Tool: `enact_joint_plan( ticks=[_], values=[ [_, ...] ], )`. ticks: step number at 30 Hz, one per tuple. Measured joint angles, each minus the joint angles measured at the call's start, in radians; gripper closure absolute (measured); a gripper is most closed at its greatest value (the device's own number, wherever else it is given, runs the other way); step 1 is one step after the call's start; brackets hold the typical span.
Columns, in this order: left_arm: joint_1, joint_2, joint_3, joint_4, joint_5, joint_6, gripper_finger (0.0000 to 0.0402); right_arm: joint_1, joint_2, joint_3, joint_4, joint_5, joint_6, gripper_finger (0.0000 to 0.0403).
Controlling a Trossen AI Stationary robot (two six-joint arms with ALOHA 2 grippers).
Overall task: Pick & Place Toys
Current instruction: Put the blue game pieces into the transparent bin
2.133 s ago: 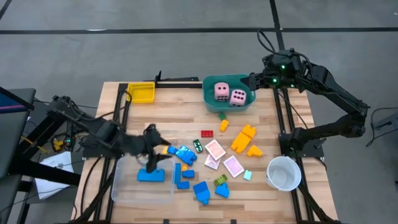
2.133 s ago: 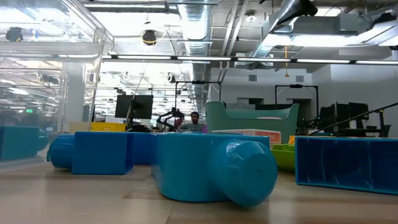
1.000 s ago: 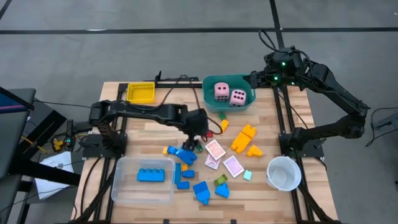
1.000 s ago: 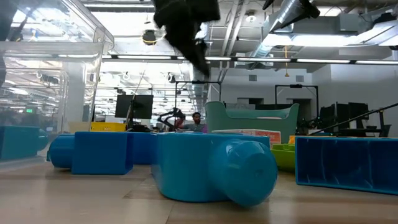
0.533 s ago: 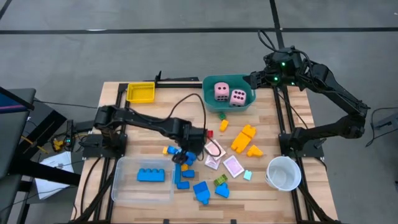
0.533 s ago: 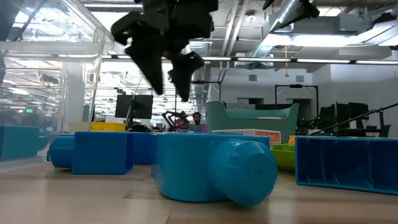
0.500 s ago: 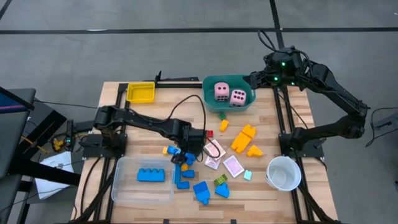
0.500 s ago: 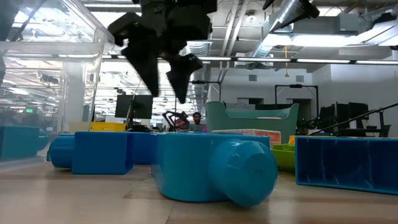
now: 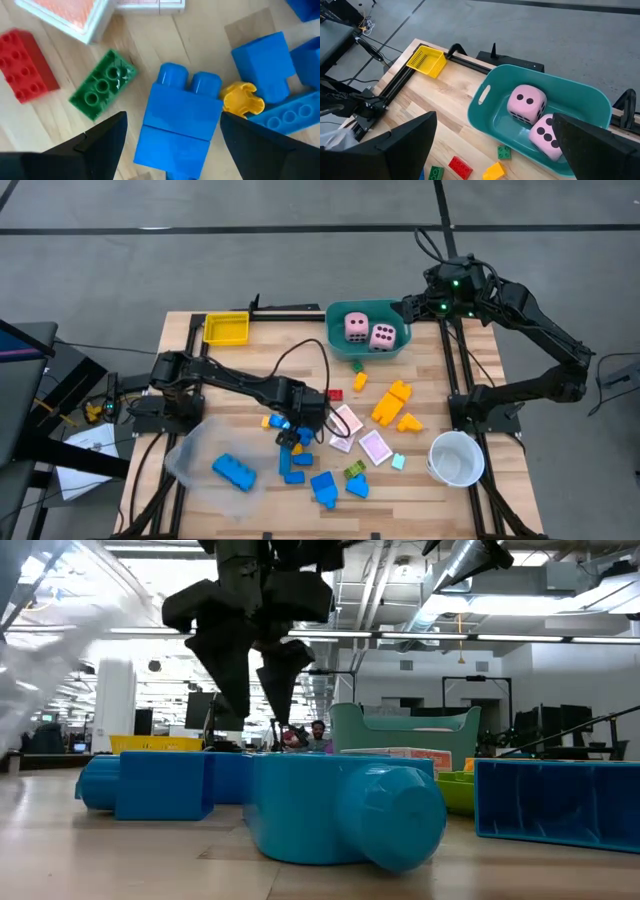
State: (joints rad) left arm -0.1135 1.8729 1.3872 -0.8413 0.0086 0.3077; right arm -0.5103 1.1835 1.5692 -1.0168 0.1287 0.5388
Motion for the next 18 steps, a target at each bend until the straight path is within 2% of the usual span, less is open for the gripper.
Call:
enact_joint_plan(
  ticks=[10,18],
  values=[
    [0.012,-0.087,0.002,0.025,-0.035,-0.028,0.0086,-0.001,0.0,0.0,0.0,0.0,0.0,0.0017],
    [0.026,-0.067,0.001,0.058,-0.022,0.025,0.0083,-0.001,0.0,0.0,0.0,-0.001,-0.016,0.0017]
  ],
)
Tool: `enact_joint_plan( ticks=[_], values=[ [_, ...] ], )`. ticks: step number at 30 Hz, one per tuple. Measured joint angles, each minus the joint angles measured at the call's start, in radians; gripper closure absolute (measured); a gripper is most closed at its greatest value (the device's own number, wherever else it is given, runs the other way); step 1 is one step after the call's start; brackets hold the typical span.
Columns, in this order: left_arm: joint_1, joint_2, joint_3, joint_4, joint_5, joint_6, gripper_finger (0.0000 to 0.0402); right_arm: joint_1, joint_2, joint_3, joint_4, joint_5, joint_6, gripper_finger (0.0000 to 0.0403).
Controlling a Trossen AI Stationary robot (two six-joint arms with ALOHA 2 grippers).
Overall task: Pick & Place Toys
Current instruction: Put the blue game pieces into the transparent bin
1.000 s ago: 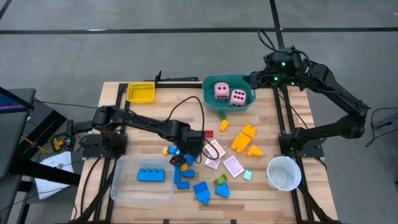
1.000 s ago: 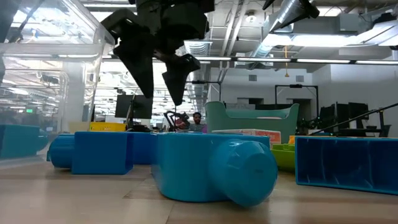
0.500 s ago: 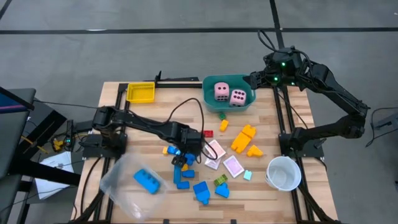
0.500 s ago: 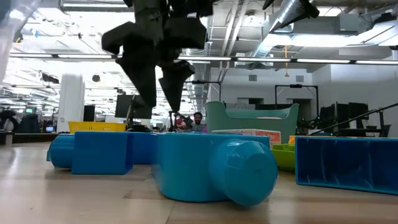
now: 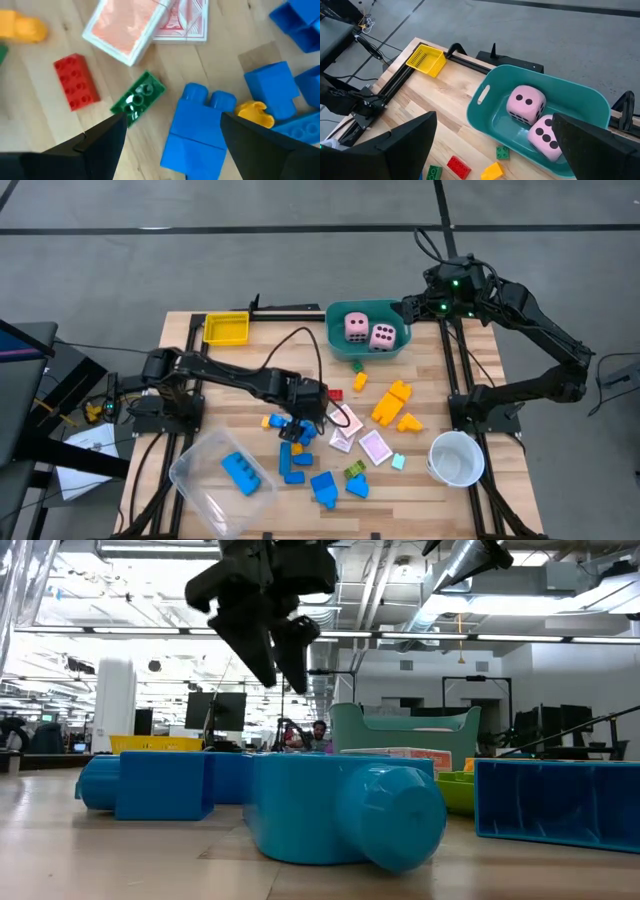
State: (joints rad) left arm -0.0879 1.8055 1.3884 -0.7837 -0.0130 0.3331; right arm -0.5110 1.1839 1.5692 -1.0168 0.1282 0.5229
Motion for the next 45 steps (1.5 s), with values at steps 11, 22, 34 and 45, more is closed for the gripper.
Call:
enact_joint_plan(
  ticks=[11,22,34,45],
  values=[
    [0.002,0.127,-0.005,0.01,0.046,0.035,0.005,-0.003,0.0,0.0,-0.025,0.0,-0.008,0.0017],
    [0.001,0.129,-0.016,-0.045,0.099,0.037,0.006,-0.002,0.0,0.0,-0.027,0.001,-0.019,0.0017],
    [-0.033,0.141,-0.124,0.041,0.054,0.11,0.0061,-0.002,0.0,0.0,-0.043,0.002,-0.028,0.0017],
    [-0.008,0.1,-0.15,0.076,-0.055,0.04,0.0119,-0.003,0.0,0.0,-0.053,0.003,-0.028,0.0017]
  ],
)
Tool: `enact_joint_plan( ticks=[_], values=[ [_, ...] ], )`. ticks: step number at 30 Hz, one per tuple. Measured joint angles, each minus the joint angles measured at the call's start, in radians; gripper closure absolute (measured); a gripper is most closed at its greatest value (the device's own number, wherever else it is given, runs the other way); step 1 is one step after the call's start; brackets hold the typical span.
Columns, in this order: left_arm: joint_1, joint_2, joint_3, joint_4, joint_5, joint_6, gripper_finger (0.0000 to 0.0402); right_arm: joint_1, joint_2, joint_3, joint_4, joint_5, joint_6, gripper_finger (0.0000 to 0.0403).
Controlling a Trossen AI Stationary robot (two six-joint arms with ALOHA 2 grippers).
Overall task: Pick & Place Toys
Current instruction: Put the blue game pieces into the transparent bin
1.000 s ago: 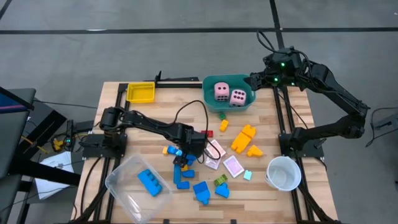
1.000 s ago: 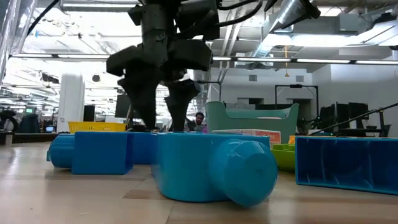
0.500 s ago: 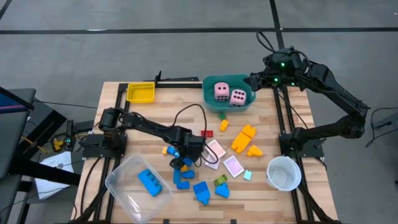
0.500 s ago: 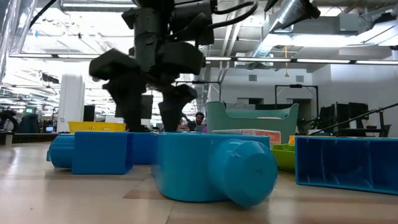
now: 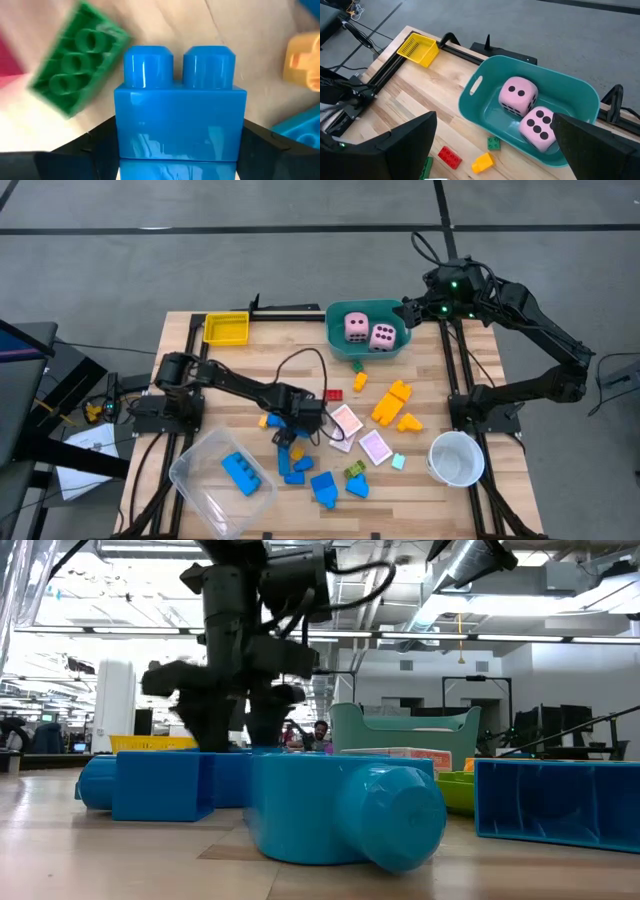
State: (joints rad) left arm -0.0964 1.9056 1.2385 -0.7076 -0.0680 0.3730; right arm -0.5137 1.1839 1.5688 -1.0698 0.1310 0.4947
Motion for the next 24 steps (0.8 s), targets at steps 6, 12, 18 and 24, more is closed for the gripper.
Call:
enact_joint_plan(
  ticks=[6,12,18,24],
  values=[
    [0.047,-0.155,0.0,0.003,0.0,-0.058,0.0119,0.0,0.0,0.0,0.001,0.0,0.002,0.0017],
    [0.045,-0.391,0.002,-0.09,0.129,-0.127,0.0119,0.0,0.0,0.0,0.004,0.0,0.003,0.0017],
    [-0.089,-0.6,0.002,-0.191,0.246,-0.354,0.0119,0.0,0.011,0.0,0.007,0.0,0.003,0.0017],
    [-0.317,-0.713,0.003,-0.178,0.351,-0.598,0.0119,0.0,0.04,0.0,0.009,-0.002,0.003,0.0017]
  ],
)
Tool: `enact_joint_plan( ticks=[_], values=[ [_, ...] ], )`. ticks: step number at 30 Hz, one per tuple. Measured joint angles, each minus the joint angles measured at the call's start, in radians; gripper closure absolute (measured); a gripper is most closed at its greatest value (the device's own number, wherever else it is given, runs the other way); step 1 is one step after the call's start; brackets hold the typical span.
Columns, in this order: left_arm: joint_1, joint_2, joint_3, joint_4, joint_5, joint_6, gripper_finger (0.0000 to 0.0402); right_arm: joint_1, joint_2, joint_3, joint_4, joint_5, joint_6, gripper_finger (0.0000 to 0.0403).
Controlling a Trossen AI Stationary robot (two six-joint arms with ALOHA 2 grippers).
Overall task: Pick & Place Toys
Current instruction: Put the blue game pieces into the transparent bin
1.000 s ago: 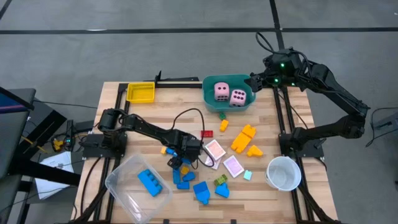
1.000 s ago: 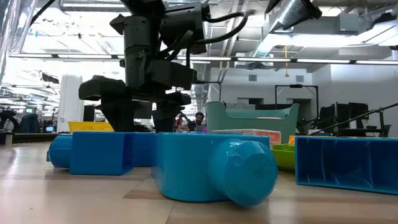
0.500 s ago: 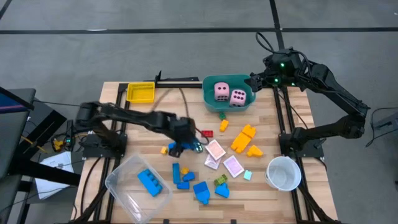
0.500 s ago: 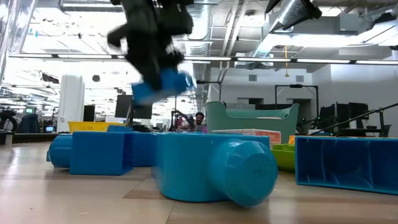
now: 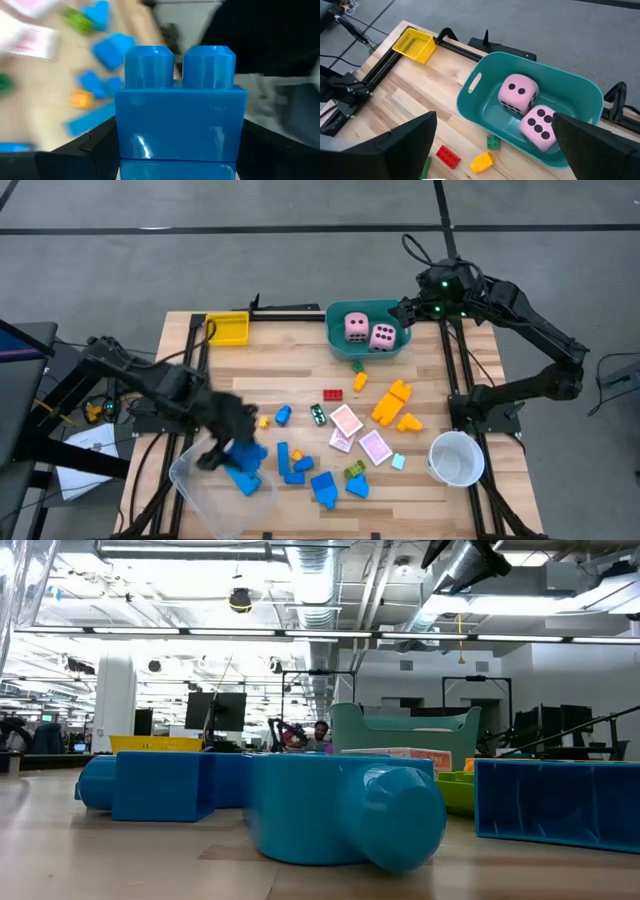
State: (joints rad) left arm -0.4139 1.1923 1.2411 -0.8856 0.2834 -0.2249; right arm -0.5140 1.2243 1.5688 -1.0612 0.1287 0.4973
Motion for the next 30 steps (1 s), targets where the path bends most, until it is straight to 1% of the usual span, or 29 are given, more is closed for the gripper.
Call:
enact_joint_plan(
  ticks=[2,5,8,12,17,19,22,25,30],
  values=[
    [-0.075,-0.007,0.0,0.0,0.011,-0.081,0.0119,0.002,0.012,0.0,0.003,0.0,0.0,0.0017],
    [-0.165,0.006,-0.003,0.004,0.012,-0.143,0.0119,0.001,0.036,0.0,0.002,0.0,0.0,0.0017],
    [-0.216,0.033,-0.033,0.022,0.016,-0.186,0.0119,0.0,0.043,0.0,0.003,-0.005,-0.001,0.0017],
    [-0.247,0.08,-0.098,0.066,0.081,-0.203,0.0119,0.005,0.04,0.0,0.023,-0.008,-0.001,0.0017],
    [-0.239,0.142,-0.176,0.148,0.093,-0.2,0.0119,0.008,0.032,0.0,0.024,-0.031,0.0,0.0017],
    [-0.23,0.17,-0.196,0.191,0.116,-0.179,0.0119,0.008,0.031,0.0,0.024,-0.034,0.0,0.0017],
    [-0.221,0.215,-0.217,0.218,0.148,-0.168,0.0119,0.007,0.031,0.0,0.024,-0.054,0.0,0.0017],
    [-0.203,0.258,-0.231,0.215,0.154,-0.18,0.0119,0.007,0.03,0.0,0.023,-0.054,0.0,0.0017],
    [-0.146,0.303,-0.236,0.241,0.089,-0.269,0.0119,0.008,0.03,0.0,0.022,-0.058,0.007,0.0017]
  ],
)
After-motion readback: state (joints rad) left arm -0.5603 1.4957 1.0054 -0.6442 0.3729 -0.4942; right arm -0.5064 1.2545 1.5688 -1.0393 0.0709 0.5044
